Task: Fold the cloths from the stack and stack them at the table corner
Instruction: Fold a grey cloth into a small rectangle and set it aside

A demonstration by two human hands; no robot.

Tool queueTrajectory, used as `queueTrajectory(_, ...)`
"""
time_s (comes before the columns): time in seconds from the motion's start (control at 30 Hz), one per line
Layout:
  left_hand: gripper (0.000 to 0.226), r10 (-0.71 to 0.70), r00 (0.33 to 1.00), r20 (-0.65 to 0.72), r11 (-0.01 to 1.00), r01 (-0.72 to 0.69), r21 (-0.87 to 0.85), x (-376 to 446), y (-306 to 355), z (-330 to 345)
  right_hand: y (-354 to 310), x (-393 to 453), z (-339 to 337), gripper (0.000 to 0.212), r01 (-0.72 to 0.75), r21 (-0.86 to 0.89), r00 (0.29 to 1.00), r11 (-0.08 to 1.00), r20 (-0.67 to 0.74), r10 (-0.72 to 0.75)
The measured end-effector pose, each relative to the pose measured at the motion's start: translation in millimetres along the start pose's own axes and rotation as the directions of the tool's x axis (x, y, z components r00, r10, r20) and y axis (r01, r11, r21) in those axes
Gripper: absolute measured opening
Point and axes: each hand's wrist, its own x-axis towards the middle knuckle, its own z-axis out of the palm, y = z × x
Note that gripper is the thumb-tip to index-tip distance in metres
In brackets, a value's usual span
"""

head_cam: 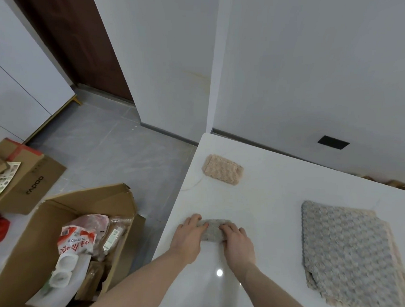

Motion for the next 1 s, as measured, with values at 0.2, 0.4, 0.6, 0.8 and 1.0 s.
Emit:
queueTrajectory(0.2,0.007,-0.164,0.986,-0.013,0.873,0.139,-0.468,27.6,-4.9,-51.7,10.2,41.8,-45.5,0.02,-0.116,0.234,0.981,0.965,0.181,0.074)
queueTrajectory(0.4,0.044,-0.325,0.942,0.083,0.81,0.322,-0.489,52.2,-16.6,-57.5,8.6,72.6,-48.8,0.012,-0.271,0.357,0.926,0.894,0.351,0.14)
queueTrajectory(0.6,0.032,-0.44,0.883,0.163,0.823,0.469,-0.32,46.9,-26.5,-37.5,3.1,63.0,-16.1,0.035,-0.127,0.312,0.991,0.941,0.091,0.103)
queueTrajectory(0.8,0.051,-0.254,0.951,-0.178,0.951,0.212,-0.225,19.6,-9.3,-37.3,1.6,31.3,-0.7,0.026,0.232,0.131,0.946,0.964,-0.259,-0.193)
queueTrajectory(1.0,0.034,-0.013,0.963,-0.269,0.999,0.001,-0.047,-3.2,2.9,-30.1,-1.4,22.0,2.2,0.032,0.205,0.097,0.953,0.974,-0.247,-0.176)
